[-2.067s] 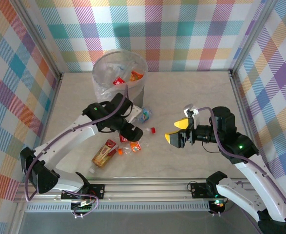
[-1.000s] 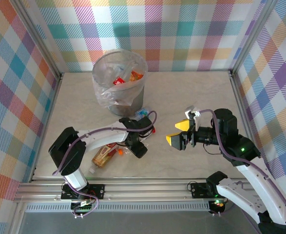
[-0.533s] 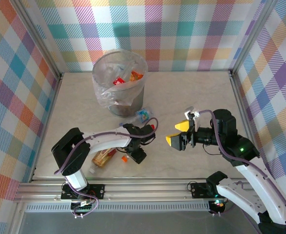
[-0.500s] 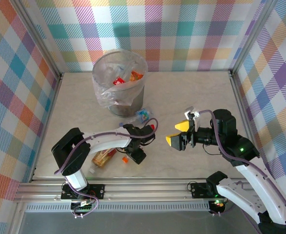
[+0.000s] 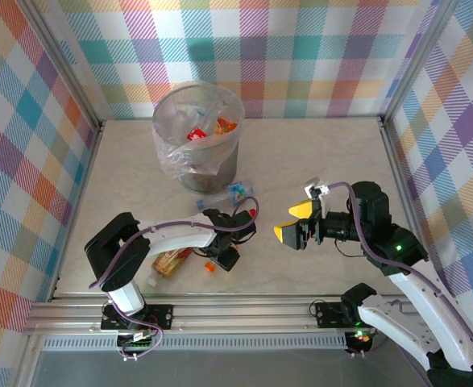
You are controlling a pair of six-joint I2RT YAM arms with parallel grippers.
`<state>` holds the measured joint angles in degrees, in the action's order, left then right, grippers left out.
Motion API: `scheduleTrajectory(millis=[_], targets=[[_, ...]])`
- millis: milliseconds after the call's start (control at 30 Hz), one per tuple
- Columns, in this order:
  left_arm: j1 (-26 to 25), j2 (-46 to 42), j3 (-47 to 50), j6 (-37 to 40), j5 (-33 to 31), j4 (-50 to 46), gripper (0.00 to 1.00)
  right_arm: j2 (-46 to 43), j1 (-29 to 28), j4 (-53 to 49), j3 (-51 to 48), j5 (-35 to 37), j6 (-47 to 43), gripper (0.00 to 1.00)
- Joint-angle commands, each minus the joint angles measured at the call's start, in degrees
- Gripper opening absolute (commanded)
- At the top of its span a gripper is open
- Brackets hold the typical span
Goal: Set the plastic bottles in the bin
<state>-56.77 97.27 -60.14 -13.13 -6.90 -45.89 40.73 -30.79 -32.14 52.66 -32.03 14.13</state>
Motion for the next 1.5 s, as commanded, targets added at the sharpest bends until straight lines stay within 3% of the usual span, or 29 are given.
scheduleTrajectory(millis=[0, 300, 667, 967, 1133, 1467], targets=[[-1.01, -2.82, -0.01, -0.73, 0.75, 0.02, 0.59, -0.67, -0.24, 1.46, -0.72, -0.83, 0.28, 1.0], [-0.97, -5.4, -3.0, 0.46, 6.71, 1.11, 0.57, -1.27, -0.24, 0.98, 0.38, -0.31, -0.05, 1.0], [0.29, -6.7, -15.14, 2.35, 13.77, -0.26, 0.54, -2.87, -0.24, 0.84, 2.0, 1.21, 0.02, 1.0], [5.61, -5.7, -25.88, 3.32, 19.58, 0.75, 0.54, -6.56, -0.24, 3.56, 1.22, 7.46, 0.41, 1.0], [8.69, -4.77, -34.26, 5.12, 19.12, -0.74, 0.54, -7.6, -0.24, 4.56, 0.86, 11.15, 0.55, 1.0], [17.23, 0.16, -54.56, 8.36, 17.19, -6.99, 0.53, -7.1, -0.25, 5.5, 0.03, 11.29, 1.3, 1.0]])
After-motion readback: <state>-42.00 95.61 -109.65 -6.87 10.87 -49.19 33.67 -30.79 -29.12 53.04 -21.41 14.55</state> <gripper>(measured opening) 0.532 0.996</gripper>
